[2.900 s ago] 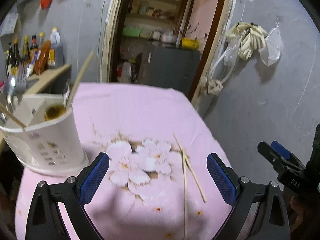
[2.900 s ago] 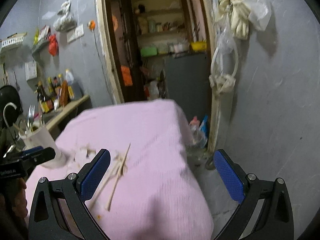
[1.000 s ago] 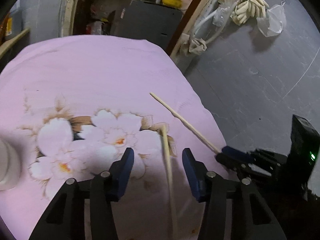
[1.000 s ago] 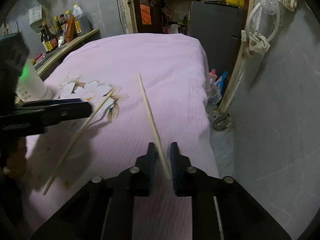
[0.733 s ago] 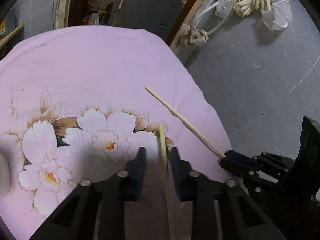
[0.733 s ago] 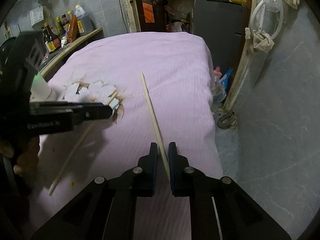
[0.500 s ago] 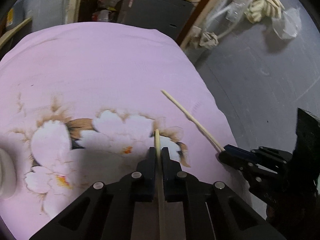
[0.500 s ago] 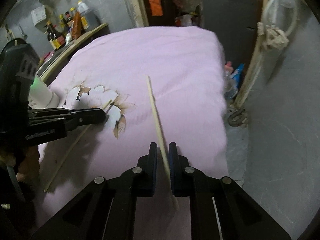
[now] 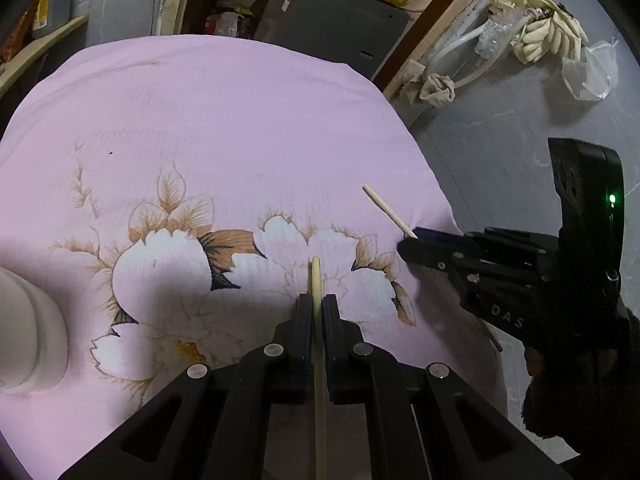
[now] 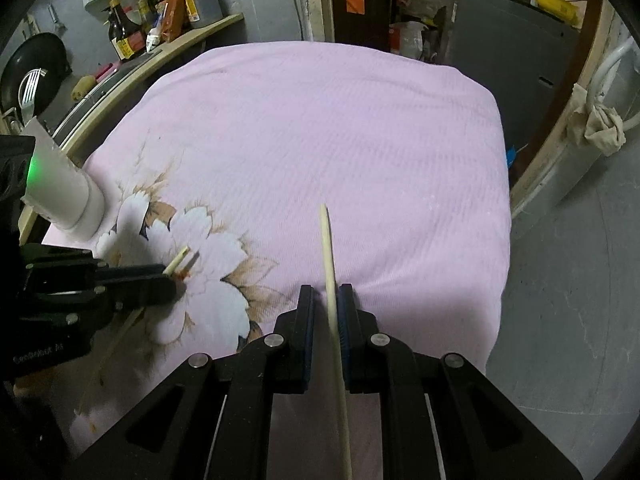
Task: Organize utensils
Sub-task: 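Lift both chopsticks and carry them toward the white caddy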
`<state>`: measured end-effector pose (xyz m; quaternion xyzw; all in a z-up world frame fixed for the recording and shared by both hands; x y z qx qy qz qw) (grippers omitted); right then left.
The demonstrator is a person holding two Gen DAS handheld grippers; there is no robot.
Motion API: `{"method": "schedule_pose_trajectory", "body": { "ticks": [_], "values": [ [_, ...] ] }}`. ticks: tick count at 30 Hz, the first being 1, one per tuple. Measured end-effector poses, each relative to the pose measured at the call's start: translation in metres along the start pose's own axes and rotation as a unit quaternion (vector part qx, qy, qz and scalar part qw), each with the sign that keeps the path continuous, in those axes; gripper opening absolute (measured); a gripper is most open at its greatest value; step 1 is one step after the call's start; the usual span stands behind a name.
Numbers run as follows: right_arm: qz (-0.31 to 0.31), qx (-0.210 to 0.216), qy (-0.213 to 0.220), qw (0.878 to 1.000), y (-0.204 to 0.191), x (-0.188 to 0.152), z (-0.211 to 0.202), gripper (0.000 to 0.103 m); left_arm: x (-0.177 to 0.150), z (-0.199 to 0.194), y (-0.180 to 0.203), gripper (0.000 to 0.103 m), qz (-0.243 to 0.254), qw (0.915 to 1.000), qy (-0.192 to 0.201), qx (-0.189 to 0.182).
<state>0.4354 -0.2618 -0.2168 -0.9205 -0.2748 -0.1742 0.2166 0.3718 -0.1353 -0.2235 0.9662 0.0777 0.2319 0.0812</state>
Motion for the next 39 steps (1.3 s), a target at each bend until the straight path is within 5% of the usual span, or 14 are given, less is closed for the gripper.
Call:
{"method": "schedule_pose_trajectory", "body": {
  "ticks": [16,19,31,39],
  "values": [
    [0.022,-0.029,-0.010,0.999,0.004,0.009,0.006,0.011,0.006,0.001,0.007,0.007,0.041,0.9983,-0.039,0.012],
    [0.030,-0.030,-0.006,0.999,0.005,0.007,0.003,0.004,0.006,0.000,0.010,0.006,0.046,0.9981,-0.034,0.022],
    [0.080,0.045,0.187,0.978,-0.008,-0.020,-0.069,0.004,-0.003,-0.063,-0.001,0.005,-0.017,0.9967,0.079,-0.003],
    [0.059,0.103,0.341,0.932,-0.052,-0.026,-0.126,0.004,-0.003,-0.145,-0.022,0.005,-0.039,0.9807,0.191,-0.015]
  ]
}}
Point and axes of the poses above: each gripper's, at about its wrist camera, not at the fingertips, and z roughly the way its jaws point, y to its right, x to its top, the point moved 2 cm from there along z, roughly the way its jaws point, and after that the axes turned 14 degrees about x, right-handed, at the moved point
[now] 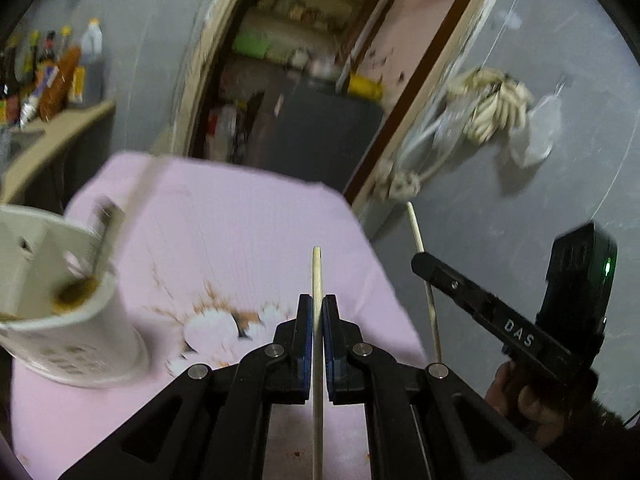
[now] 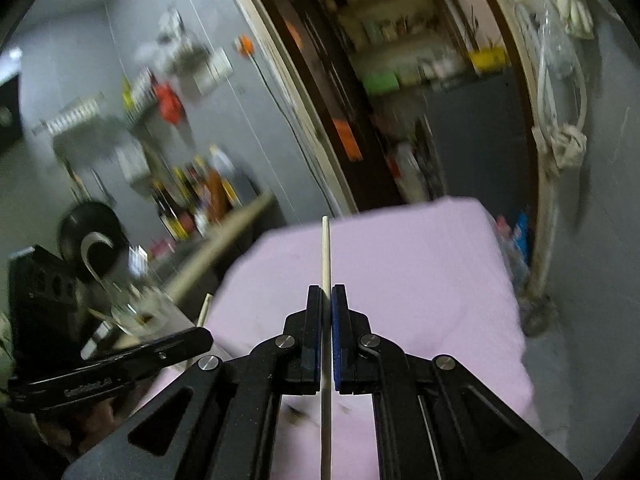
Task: Organize utensils
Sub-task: 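Lift both chopsticks and carry them toward the white caddy, then lower both chopsticks into the caddy opening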
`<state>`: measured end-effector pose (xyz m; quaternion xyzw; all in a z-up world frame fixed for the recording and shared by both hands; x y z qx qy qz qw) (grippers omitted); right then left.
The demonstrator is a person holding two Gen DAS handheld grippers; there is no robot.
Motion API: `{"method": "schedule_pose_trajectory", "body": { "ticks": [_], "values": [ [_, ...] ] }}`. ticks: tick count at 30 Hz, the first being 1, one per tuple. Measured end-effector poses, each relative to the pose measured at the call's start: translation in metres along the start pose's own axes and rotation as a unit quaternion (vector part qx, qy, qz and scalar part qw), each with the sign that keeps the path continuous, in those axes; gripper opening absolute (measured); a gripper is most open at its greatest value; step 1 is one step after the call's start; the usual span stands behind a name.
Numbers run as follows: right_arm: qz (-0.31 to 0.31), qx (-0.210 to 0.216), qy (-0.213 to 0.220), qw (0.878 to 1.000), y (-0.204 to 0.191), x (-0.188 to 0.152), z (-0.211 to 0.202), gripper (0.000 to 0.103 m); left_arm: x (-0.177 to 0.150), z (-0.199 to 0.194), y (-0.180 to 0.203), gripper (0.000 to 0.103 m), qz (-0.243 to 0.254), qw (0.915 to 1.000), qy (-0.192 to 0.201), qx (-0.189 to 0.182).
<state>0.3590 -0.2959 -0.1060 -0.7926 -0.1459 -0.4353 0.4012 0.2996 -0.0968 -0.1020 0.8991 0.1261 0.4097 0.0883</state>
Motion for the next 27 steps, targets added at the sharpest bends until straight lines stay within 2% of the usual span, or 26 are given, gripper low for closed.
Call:
{"method": "schedule_pose_trajectory", "body": {
  "ticks": [4,8,15,22,27],
  "values": [
    [-0.020,0.014,0.052,0.998,-0.035,0.011,-0.006,0.004,0.025,-0.034,-0.017,0.005,-0.019,0.9989,0.043,0.002],
    [-0.038,0.034,0.083,0.995,-0.072,0.026,0.002,0.004,0.048,-0.068,-0.037,0.005,-0.027,0.9963,0.081,0.009],
    [-0.050,0.097,0.141,0.984,-0.137,0.052,0.038,0.004,0.089,-0.111,-0.095,0.005,-0.041,0.9867,0.153,0.035],
    [-0.050,0.134,0.183,0.973,-0.178,0.050,0.088,0.004,0.113,-0.113,-0.157,0.005,-0.088,0.9757,0.193,0.052],
    [-0.051,0.130,0.197,0.970,-0.190,0.039,0.120,0.004,0.117,-0.096,-0.196,0.005,-0.133,0.9657,0.212,0.068]
  ]
}}
Point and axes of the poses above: each gripper's, at about its wrist camera, not at the fingertips, and z roughly the way its jaws point, y to its right, x to its top, the point moved 2 cm from there along z, roughly the way its jaws point, and after that the axes turned 14 degrees about x, right-handed, at the moved point
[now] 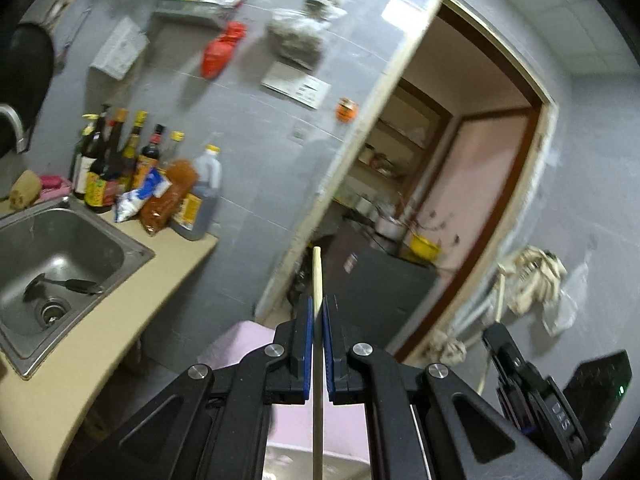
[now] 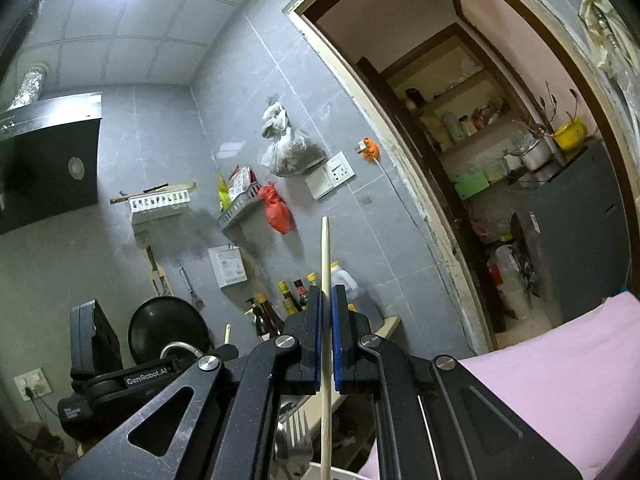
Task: Organize utensils
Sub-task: 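Lower both chopsticks into the caddy opening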
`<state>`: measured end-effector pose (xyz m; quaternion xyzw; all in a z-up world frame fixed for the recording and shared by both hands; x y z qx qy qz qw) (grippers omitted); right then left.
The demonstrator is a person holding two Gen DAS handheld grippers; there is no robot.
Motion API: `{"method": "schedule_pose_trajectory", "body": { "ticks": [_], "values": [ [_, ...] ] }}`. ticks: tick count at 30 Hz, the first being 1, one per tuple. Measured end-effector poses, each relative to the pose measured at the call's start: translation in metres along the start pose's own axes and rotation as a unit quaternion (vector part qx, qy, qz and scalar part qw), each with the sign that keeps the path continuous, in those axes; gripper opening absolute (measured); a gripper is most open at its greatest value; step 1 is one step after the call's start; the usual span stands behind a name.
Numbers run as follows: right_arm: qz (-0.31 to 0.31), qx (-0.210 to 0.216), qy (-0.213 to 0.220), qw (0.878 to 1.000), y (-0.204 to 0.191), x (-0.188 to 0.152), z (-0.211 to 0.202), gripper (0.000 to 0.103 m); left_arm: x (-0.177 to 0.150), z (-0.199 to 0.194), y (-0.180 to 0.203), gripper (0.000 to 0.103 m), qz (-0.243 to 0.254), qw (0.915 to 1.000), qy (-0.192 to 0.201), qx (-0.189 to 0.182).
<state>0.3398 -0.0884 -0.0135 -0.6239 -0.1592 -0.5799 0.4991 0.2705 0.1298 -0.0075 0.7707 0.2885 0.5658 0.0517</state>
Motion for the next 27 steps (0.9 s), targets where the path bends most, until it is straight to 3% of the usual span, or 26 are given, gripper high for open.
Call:
{"method": "schedule_pose_trajectory", "body": {
  "ticks": [7,16,27],
  "values": [
    [0.008,-0.062,0.036,0.997,0.008,-0.033,-0.002,0.004,-0.009,0.023,-0.028,0.005,-0.016,0.9979,0.034,0.052],
    [0.001,-0.122,0.037,0.992,0.017,-0.051,0.003,0.004,-0.019,0.025,-0.033,0.005,-0.013,0.9923,0.081,0.093],
    [-0.049,-0.126,0.033,0.990,0.003,-0.046,0.005,0.004,-0.039,0.015,-0.023,0.005,0.018,0.9879,0.110,0.108]
  ]
}}
Point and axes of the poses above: each gripper's, at about its wrist camera, not at the fingertips, and z roughly the way its jaws point, y to its right, x to its top, the point moved 2 cm from there along z, roughly the way its jaws point, and after that the axes turned 14 degrees about x, right-handed, at the moved point
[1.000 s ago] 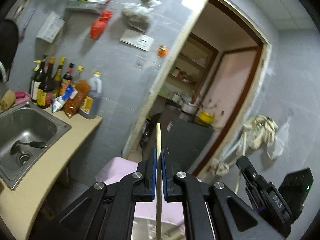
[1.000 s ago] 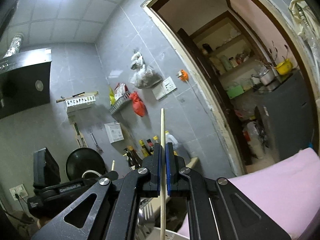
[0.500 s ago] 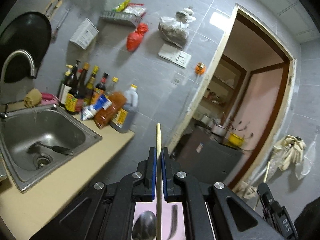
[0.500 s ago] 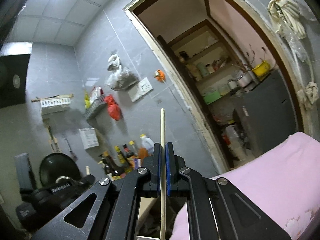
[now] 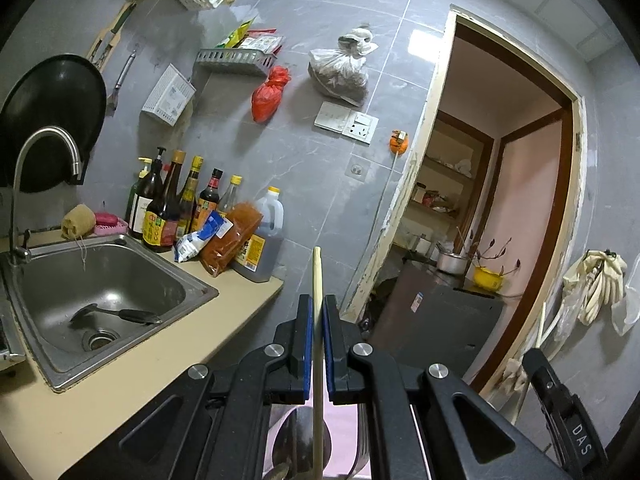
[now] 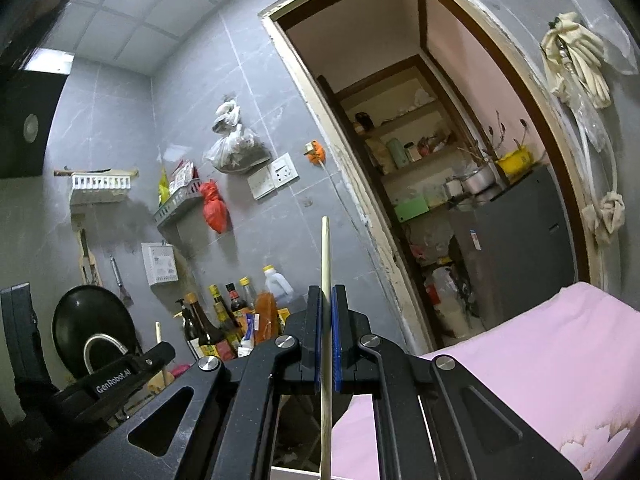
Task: Organize utensils
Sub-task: 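Lower both chopsticks into the caddy opening, then open both grippers to release the chopsticks into the caddy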
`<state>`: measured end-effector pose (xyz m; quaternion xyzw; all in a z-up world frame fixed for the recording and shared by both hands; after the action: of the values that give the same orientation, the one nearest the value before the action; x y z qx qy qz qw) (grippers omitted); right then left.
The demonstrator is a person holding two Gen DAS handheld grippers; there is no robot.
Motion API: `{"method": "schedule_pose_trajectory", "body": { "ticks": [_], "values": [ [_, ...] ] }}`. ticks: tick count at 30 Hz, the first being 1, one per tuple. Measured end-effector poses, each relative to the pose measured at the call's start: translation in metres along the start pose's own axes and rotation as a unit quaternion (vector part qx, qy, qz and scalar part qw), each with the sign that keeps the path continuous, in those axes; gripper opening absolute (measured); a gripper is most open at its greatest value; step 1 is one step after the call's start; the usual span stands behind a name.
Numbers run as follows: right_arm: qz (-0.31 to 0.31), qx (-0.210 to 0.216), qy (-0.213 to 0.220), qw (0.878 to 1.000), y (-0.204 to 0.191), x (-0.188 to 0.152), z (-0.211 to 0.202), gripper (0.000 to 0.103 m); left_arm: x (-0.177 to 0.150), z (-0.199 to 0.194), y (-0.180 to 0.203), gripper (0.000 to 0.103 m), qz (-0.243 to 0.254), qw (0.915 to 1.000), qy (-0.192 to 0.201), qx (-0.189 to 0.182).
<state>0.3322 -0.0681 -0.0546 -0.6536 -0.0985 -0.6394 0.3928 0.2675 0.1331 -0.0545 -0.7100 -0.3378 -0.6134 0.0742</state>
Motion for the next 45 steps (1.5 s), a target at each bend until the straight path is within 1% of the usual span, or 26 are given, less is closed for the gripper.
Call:
{"method": "schedule_pose_trajectory", "body": {
  "ticks": [4,10,18,27,33,39,40,41,43,45],
  "values": [
    [-0.005,0.001,0.002,1.000,-0.002,0.002,-0.003,0.004,-0.002,-0.002,0.000,0.005,0.004,1.0000,0.004,0.001],
    [-0.013,-0.001,0.003,1.000,-0.002,0.003,-0.006,0.004,-0.003,-0.002,0.001,0.005,0.005,1.0000,-0.001,0.001],
    [-0.014,-0.003,-0.008,1.000,-0.002,0.002,-0.009,0.004,-0.003,-0.004,0.002,0.005,0.009,0.9999,-0.008,-0.011],
    [-0.014,-0.005,-0.015,1.000,-0.002,0.002,-0.009,0.005,-0.005,-0.003,0.000,0.005,0.016,0.9996,-0.018,-0.016],
    [-0.014,-0.006,-0.032,0.999,-0.001,-0.001,-0.010,0.005,-0.006,-0.003,-0.004,0.005,0.020,0.9987,-0.036,-0.031],
    [-0.014,-0.004,-0.041,0.999,-0.002,-0.006,-0.015,0.011,-0.007,-0.003,-0.012,0.005,0.031,0.9975,-0.051,-0.038],
    [-0.014,-0.005,-0.040,0.999,-0.003,-0.006,-0.016,0.015,-0.007,-0.003,-0.013,0.005,0.033,0.9973,-0.052,-0.039],
    [-0.013,-0.006,-0.040,0.999,-0.003,-0.006,-0.017,0.024,-0.007,-0.003,-0.013,0.005,0.035,0.9971,-0.054,-0.041],
    [-0.008,-0.011,-0.039,0.999,-0.001,-0.005,-0.019,0.035,-0.007,-0.004,-0.013,0.005,0.041,0.9965,-0.058,-0.044],
    [-0.003,-0.015,-0.044,0.999,0.002,-0.004,-0.022,0.035,-0.009,-0.005,-0.011,0.005,0.047,0.9957,-0.065,-0.046]
  ]
}}
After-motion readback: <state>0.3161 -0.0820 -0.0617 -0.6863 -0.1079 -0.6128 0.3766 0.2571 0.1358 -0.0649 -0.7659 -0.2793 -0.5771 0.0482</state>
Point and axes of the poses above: each gripper's, at about its wrist camera, not at the fingertips, and z roughly the way its jaws point, y to its right, x to its top, the point moved 2 cm from there along z, roughly the way its jaws point, and after that the axes turned 14 degrees about x, right-handed, at the moved point
